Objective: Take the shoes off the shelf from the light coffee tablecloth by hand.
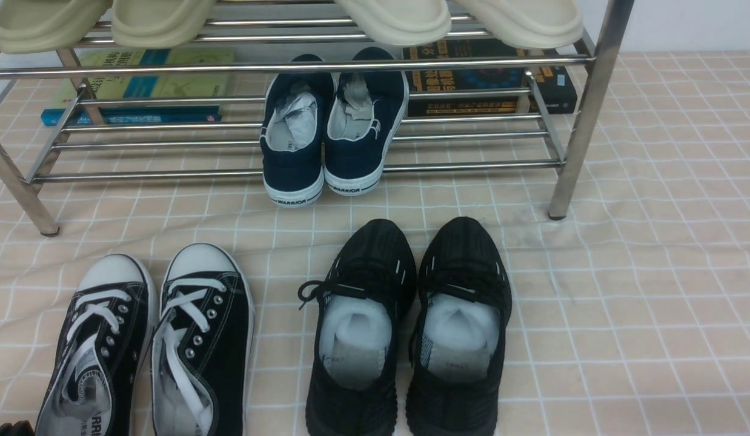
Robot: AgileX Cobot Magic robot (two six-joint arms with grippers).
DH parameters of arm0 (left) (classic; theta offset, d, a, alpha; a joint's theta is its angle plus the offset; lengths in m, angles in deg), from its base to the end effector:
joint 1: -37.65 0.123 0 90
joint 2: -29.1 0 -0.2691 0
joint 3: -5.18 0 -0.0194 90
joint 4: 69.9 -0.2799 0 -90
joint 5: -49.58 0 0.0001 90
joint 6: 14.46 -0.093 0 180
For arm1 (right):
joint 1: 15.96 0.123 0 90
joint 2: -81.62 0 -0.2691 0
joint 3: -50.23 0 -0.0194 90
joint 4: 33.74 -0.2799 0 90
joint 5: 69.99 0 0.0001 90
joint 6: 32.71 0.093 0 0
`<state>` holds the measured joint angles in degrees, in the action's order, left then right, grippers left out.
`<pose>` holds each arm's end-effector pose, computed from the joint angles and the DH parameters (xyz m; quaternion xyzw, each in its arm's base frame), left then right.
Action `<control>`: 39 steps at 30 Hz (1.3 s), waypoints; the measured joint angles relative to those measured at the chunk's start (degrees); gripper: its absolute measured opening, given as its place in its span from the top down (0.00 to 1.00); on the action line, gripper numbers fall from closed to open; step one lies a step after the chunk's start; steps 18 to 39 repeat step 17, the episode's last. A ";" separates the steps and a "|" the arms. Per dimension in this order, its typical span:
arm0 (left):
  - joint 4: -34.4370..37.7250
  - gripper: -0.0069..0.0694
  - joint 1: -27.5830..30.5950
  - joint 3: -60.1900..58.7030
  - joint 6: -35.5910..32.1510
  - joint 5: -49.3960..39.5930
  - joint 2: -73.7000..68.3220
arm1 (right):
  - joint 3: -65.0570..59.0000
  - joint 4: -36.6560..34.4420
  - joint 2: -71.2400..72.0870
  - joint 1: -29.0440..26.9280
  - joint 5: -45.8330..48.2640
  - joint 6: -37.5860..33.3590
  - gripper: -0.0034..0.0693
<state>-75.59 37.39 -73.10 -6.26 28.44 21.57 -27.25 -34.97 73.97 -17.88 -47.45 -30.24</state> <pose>0.0999 0.0029 0.1710 -0.0291 0.8025 -0.0020 0.5959 0.0991 -0.0026 0.1736 0.0365 0.8065 0.0120 0.5900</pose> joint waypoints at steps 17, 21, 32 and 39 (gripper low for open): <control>0.00 0.77 0.00 0.00 0.07 0.00 0.00 | 0.00 0.00 0.00 0.00 0.00 0.00 0.62; 0.00 0.77 0.00 0.00 0.07 0.00 0.00 | 0.00 0.00 0.00 0.00 0.00 0.00 0.62; 0.00 0.77 0.00 0.00 0.07 0.00 0.00 | 0.00 0.00 0.00 0.00 0.00 0.00 0.62; 0.00 0.77 0.00 0.00 0.07 0.00 0.00 | 0.00 0.00 0.00 0.00 0.00 0.00 0.62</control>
